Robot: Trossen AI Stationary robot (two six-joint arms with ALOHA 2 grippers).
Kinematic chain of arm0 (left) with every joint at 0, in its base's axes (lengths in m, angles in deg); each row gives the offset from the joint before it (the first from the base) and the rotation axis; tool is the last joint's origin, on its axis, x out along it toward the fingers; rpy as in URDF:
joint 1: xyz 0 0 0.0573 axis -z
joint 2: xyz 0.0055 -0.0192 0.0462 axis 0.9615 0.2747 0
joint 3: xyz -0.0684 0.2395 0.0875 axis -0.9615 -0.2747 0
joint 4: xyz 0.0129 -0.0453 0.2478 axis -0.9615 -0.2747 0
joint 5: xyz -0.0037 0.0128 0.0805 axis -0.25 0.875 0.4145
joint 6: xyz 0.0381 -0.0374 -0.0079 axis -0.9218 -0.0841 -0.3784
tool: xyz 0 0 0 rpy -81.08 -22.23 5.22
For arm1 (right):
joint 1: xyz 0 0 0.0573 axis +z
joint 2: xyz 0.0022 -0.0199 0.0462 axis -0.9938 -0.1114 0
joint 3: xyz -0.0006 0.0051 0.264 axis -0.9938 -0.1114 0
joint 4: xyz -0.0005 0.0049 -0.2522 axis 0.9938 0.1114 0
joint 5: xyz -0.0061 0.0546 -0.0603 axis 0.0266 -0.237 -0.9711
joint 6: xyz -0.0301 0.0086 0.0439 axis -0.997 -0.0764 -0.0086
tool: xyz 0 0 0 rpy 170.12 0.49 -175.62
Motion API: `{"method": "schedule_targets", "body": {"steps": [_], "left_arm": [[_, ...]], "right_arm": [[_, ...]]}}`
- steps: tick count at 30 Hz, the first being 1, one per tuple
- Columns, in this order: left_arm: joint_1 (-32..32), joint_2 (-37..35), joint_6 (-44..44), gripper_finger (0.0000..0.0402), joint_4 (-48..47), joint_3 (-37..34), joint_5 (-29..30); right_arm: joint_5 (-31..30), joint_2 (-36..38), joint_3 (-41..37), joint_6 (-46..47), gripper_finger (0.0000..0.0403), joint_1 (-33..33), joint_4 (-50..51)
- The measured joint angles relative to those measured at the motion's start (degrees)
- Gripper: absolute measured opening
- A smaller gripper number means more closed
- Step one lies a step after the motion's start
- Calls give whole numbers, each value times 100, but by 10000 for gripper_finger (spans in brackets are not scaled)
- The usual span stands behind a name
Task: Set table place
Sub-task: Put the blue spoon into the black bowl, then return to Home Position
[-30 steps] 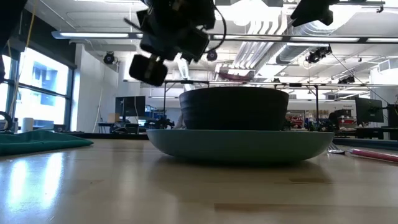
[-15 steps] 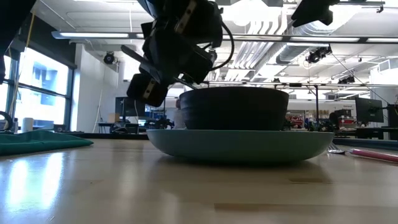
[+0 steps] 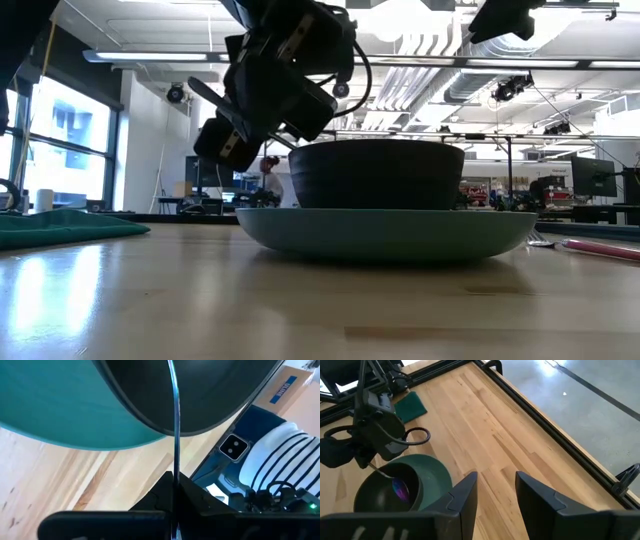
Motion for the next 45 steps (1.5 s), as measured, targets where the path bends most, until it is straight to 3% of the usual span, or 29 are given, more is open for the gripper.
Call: {"method": "schedule_targets", "body": {"steps": [17,31,35,40,45], "left_arm": [[-6,0,96,12,20,0,-18],[-10,0,-85,130,150,310,57],[-10,0,-402,163,-276,797,532],[63,0,-1105,172,-1539,1856,2150],[160,-31,-1608,158,-2137,2998,3450]], "right_arm": [[2,0,0,-121,124,0,0],[2,0,0,-122,124,-1,0],[2,0,0,-152,124,-2,2],[2,7,0,-328,124,0,0],[31,143,0,-422,119,0,57]]}}
